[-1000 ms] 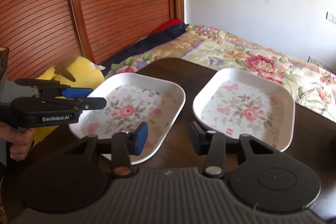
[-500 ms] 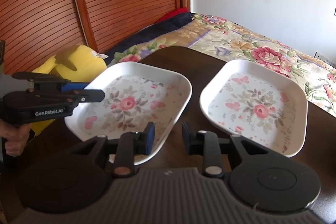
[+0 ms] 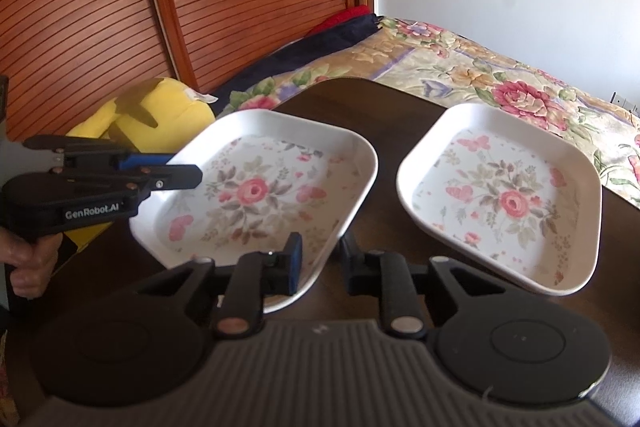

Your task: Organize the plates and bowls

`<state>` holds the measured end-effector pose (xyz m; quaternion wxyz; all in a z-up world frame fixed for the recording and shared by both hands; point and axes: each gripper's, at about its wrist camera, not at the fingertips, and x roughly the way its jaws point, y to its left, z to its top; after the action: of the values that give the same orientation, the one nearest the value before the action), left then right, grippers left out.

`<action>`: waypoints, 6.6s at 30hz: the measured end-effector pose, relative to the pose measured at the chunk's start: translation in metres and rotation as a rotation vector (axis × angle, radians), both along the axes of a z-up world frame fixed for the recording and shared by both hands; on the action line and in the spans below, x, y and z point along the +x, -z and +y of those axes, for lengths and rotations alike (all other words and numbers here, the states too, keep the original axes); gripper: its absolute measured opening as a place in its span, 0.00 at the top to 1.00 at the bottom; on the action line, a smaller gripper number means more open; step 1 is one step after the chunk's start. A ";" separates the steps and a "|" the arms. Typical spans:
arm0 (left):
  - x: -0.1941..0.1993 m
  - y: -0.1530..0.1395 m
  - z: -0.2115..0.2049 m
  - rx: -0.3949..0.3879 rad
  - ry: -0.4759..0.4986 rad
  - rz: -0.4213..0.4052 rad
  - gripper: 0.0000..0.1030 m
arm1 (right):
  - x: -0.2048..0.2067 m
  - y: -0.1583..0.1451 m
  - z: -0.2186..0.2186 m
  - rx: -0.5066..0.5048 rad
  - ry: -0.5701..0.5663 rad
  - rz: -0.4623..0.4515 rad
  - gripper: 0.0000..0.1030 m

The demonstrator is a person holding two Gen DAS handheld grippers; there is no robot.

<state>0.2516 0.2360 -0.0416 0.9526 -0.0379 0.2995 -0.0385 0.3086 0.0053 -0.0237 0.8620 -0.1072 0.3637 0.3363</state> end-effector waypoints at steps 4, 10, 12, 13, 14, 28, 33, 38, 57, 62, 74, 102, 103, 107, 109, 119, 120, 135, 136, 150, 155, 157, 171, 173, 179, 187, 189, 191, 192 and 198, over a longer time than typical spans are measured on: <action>-0.007 -0.006 -0.003 0.011 -0.006 -0.019 0.81 | -0.004 0.000 -0.003 0.010 0.000 0.002 0.79; -0.012 -0.007 -0.004 0.010 -0.013 -0.016 0.81 | -0.010 0.000 -0.005 0.008 -0.003 -0.003 0.81; -0.014 -0.007 -0.005 0.010 -0.015 -0.014 0.81 | -0.011 0.000 -0.006 0.010 -0.002 -0.002 0.82; -0.014 -0.007 -0.005 0.010 -0.015 -0.014 0.81 | -0.012 0.000 -0.007 0.012 -0.003 -0.005 0.82; -0.015 -0.007 -0.005 0.010 -0.014 -0.013 0.81 | -0.014 -0.001 -0.007 0.014 -0.003 -0.009 0.82; -0.038 -0.025 -0.035 0.026 0.020 -0.044 0.81 | -0.037 -0.021 -0.042 0.069 0.037 -0.060 0.83; -0.050 -0.035 -0.055 0.035 0.042 -0.061 0.81 | -0.051 -0.029 -0.062 0.082 0.054 -0.082 0.83; -0.063 -0.043 -0.074 0.046 0.061 -0.071 0.81 | -0.065 -0.035 -0.080 0.088 0.066 -0.100 0.83; -0.115 -0.049 -0.128 0.083 0.091 -0.070 0.81 | -0.117 -0.036 -0.132 0.119 0.096 -0.141 0.83; -0.124 -0.045 -0.132 0.079 0.095 -0.057 0.81 | -0.126 -0.032 -0.140 0.126 0.101 -0.137 0.83; -0.139 -0.032 -0.138 0.060 0.102 -0.023 0.81 | -0.146 -0.018 -0.150 0.128 0.107 -0.110 0.83; -0.140 -0.016 -0.140 0.070 0.105 0.022 0.81 | -0.158 -0.009 -0.147 0.110 0.107 -0.083 0.82; -0.140 -0.016 -0.140 0.070 0.105 0.022 0.81 | -0.158 -0.009 -0.147 0.109 0.108 -0.085 0.82; -0.140 -0.015 -0.140 0.081 0.100 0.026 0.80 | -0.158 -0.007 -0.146 0.108 0.109 -0.089 0.82; -0.140 -0.014 -0.140 0.084 0.100 0.027 0.79 | -0.157 -0.007 -0.147 0.111 0.111 -0.085 0.81; -0.140 -0.016 -0.137 0.076 0.102 0.012 0.73 | -0.158 -0.011 -0.150 0.131 0.121 -0.103 0.81; -0.140 -0.017 -0.137 0.077 0.102 0.009 0.73 | -0.158 -0.013 -0.150 0.133 0.123 -0.108 0.81; -0.135 -0.026 -0.135 0.131 0.051 -0.045 0.11 | -0.154 -0.019 -0.154 0.165 0.132 -0.137 0.81; -0.133 -0.027 -0.134 0.136 0.048 -0.049 0.07 | -0.152 -0.019 -0.154 0.167 0.132 -0.138 0.81; -0.111 -0.030 -0.126 0.111 0.059 -0.013 0.00 | -0.137 -0.026 -0.146 0.193 0.107 -0.153 0.81; -0.109 -0.032 -0.124 0.111 0.076 -0.029 0.00 | -0.134 -0.025 -0.145 0.191 0.105 -0.148 0.81; -0.108 -0.032 -0.122 0.112 0.082 -0.034 0.00 | -0.132 -0.025 -0.144 0.190 0.105 -0.146 0.81; -0.073 -0.057 -0.099 0.068 0.104 -0.056 0.00 | -0.106 -0.047 -0.140 0.186 0.118 -0.181 0.81; -0.066 -0.065 -0.098 0.072 0.115 -0.078 0.00 | -0.098 -0.055 -0.140 0.181 0.120 -0.198 0.80; -0.033 -0.083 -0.099 0.096 0.123 -0.096 0.01 | -0.062 -0.075 -0.139 0.153 0.143 -0.236 0.69; 0.015 -0.073 -0.105 0.085 0.173 -0.084 0.10 | -0.009 -0.078 -0.132 0.072 0.168 -0.240 0.67; 0.025 -0.068 -0.106 0.079 0.184 -0.079 0.12 | 0.003 -0.076 -0.129 0.051 0.172 -0.231 0.61; 0.035 -0.065 -0.107 0.082 0.181 -0.074 0.13 | 0.012 -0.074 -0.126 0.031 0.172 -0.221 0.58; 0.038 -0.064 -0.107 0.083 0.183 -0.073 0.13 | 0.016 -0.072 -0.124 0.019 0.170 -0.215 0.58; 0.065 -0.055 -0.108 0.088 0.211 -0.053 0.19 | 0.046 -0.058 -0.115 -0.028 0.181 -0.145 0.58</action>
<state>0.3164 0.1284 0.0130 0.9516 0.0370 0.2779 -0.1263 0.3545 -0.1095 0.0344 0.9115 -0.1098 0.3130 0.2432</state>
